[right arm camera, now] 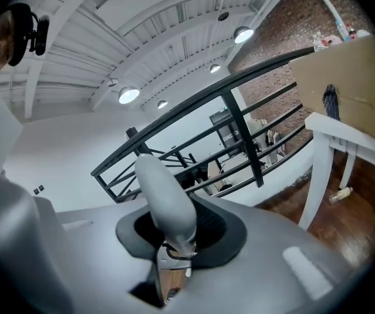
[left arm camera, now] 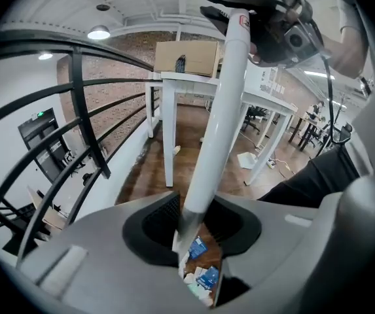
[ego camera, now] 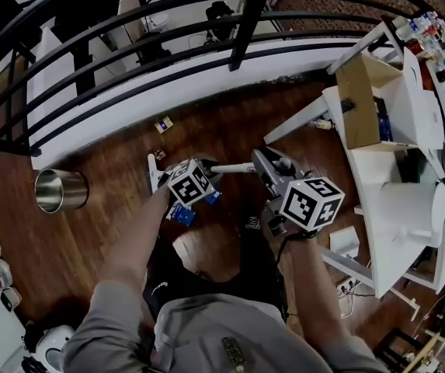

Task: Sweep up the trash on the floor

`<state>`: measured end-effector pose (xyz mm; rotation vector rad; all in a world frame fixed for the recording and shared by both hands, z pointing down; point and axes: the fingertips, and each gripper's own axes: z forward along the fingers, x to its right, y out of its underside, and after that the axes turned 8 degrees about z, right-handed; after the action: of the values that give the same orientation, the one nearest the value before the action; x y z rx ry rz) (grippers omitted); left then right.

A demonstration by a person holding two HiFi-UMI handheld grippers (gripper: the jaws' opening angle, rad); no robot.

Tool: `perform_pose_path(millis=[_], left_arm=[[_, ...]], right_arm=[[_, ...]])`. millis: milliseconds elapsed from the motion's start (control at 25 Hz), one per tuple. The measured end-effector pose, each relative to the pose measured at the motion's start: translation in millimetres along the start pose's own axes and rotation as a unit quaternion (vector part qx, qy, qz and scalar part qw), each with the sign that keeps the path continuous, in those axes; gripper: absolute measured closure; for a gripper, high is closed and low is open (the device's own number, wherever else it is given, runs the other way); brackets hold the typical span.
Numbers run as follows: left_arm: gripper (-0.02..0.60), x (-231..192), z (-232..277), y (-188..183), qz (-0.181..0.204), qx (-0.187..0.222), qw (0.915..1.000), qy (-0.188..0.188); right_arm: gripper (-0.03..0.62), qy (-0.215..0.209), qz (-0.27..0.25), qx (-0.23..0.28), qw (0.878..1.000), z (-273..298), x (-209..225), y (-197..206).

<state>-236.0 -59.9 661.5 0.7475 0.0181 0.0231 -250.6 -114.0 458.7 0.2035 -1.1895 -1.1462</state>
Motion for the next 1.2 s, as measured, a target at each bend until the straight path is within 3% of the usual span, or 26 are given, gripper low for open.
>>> perform_pose_path(millis=[200, 360, 600, 800, 920, 1200], left_arm=[[0.477, -34, -11, -12, 0.054, -0.01, 0.9985, 0.0], [0.474, -52, 5, -2, 0.111, -0.023, 0.9927, 0.042], [0.474, -50, 36, 50, 0.212, -0.046, 0.9673, 0.132], [0.46, -20, 43, 90, 0.252, -0.046, 0.9475, 0.192], [0.46, 23, 46, 96, 0.263, -0.042, 0.9365, 0.228], [0.46, 122, 41, 81, 0.256, -0.033, 0.9264, 0.274]], right_arm=[[0.536, 0.011, 0.009, 0.038, 0.999, 1, -2, -18], [0.536, 0.044, 0.029, 0.074, 0.996, 13, 9, -8], [0.535, 0.128, 0.093, 0.146, 0.977, 35, 25, 48], [0.536, 0.193, 0.156, 0.181, 0.951, 27, 22, 113], [0.536, 0.226, 0.168, 0.185, 0.941, 0, 19, 143], [0.537, 0.278, 0.191, 0.179, 0.924, -81, 9, 180]])
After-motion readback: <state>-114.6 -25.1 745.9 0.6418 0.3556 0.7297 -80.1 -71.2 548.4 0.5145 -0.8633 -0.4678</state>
